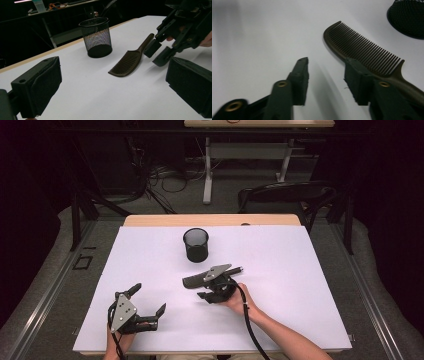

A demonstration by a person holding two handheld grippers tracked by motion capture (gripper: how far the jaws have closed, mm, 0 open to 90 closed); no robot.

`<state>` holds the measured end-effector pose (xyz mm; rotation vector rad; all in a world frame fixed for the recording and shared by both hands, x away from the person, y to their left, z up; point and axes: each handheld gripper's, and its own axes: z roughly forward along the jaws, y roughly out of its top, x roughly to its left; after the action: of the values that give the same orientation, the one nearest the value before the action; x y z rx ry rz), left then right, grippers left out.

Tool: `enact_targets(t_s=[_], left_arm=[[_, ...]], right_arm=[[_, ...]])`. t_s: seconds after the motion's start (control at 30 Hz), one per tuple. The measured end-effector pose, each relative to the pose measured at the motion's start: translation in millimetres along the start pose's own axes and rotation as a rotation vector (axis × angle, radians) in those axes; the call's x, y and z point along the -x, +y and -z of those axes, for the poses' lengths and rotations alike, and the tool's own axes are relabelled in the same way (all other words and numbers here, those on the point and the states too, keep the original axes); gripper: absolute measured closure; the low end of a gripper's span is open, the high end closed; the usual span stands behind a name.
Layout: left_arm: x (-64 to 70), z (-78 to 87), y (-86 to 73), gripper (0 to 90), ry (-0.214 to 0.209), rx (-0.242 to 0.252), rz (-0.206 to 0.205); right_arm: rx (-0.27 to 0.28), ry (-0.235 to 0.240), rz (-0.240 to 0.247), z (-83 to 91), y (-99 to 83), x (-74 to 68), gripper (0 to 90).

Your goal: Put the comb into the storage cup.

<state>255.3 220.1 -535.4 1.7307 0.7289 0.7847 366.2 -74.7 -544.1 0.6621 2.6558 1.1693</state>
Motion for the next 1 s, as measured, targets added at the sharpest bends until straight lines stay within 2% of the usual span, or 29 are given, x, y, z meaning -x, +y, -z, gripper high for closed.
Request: enact_targets(t_s=[0.07,0.1,0.2,0.23,0.37,0.73,1.0], left_arm=[[0.0,-0.1,0.0,0.3,0.001,0.001,-0.001],[0.0,-0.1,0.0,0.3,0.000,0.000,-0.002],[0.0,-0.1,0.0,0.3,0.000,0.000,-0.001],[0.0,0.0,0.1,0.3,0.000,0.000,0.000],[0.0,0.5,0.2,0.3,0.000,0.002,-0.001],[-0.1,0.1,0.1,0.3,-0.001,0.002,0.000],[-0.1,0.2,0.0,0.3,-0.002,0.001,0.001]], right_arm=[[-0.001,0.010,0.008,2.8,-1.5,0.5,49.1],[0.010,0.017,0.005,8.4,-4.6,0.6,43.4],[0.018,0.029,0.001,14.0,-8.0,1.4,40.1],[0.024,0.032,0.003,19.3,-11.1,2.0,35.4],[0.023,0.038,0.005,27.7,-16.9,4.5,29.6],[0.032,0.028,0.000,47.3,-32.5,13.4,18.8],[0.027,0.017,0.014,57.1,-37.8,17.8,14.6]])
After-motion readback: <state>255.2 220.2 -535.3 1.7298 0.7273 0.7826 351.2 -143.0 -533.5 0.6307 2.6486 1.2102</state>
